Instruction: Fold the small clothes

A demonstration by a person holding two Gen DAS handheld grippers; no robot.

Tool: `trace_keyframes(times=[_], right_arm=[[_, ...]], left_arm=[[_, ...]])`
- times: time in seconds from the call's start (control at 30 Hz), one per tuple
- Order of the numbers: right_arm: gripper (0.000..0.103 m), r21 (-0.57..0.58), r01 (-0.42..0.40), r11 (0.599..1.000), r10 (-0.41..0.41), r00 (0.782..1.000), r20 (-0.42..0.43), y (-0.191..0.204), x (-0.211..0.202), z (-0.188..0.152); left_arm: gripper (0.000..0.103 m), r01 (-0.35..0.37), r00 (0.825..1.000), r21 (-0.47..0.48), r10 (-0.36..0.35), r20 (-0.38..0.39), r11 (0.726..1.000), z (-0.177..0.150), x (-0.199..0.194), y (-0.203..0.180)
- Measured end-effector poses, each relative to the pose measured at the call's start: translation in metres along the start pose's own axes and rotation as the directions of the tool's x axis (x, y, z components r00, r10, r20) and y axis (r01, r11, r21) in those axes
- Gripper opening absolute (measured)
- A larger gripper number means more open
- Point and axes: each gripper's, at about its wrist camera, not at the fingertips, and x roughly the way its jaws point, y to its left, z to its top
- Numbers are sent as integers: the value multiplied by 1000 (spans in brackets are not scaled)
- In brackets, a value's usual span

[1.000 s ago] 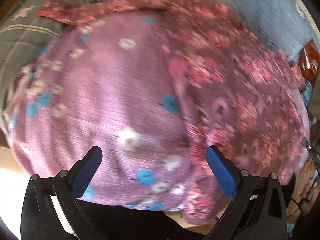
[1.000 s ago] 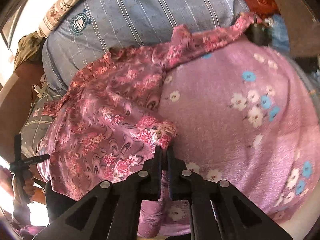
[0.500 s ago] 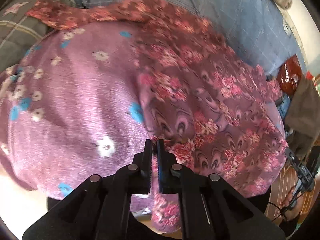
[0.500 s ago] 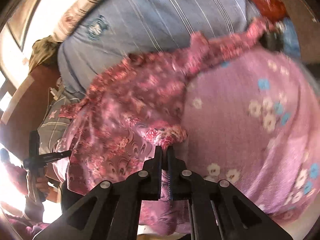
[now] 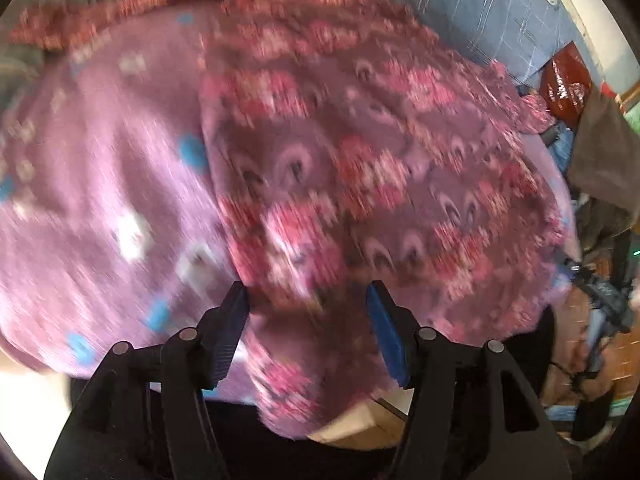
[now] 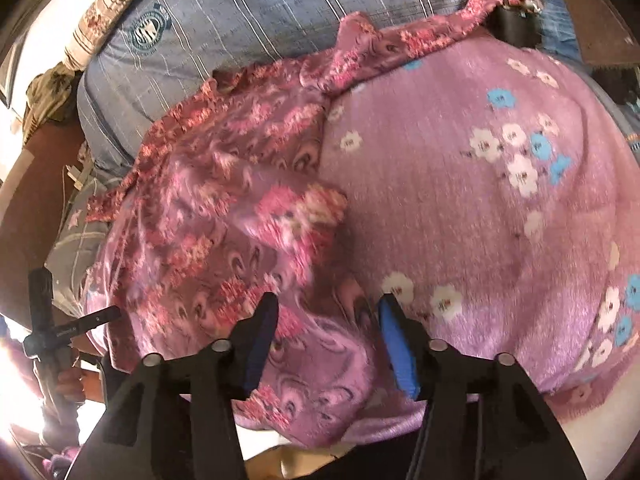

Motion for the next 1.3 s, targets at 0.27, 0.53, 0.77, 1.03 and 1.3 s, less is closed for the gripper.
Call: trace_keyframes(times=[0.27, 0.53, 0.77, 1.03, 1.3], right_arm=[[5, -33, -155, 987, 155, 988, 5, 11, -6, -6], [5, -107, -202, 974, 205, 978, 24, 29, -55, -8], [13, -66, -17, 998, 4, 981, -195, -4, -2, -29], [33, 47, -116, 992, 112, 990, 91, 2, -9, 59], [23, 47, -22, 999, 16, 992, 128, 13, 65, 106]], left_arm=[[5, 53, 997, -58, -49, 65, 997, -10, -38, 12], [7, -132, 990, -52, 135, 47, 990, -28, -69, 19], [7, -218, 976, -113, 217, -20, 969, -41, -59, 63], [54, -154, 973, -47, 159, 169, 987, 36, -58, 25], [56, -230, 969, -12, 230, 86, 973, 55, 2, -11]])
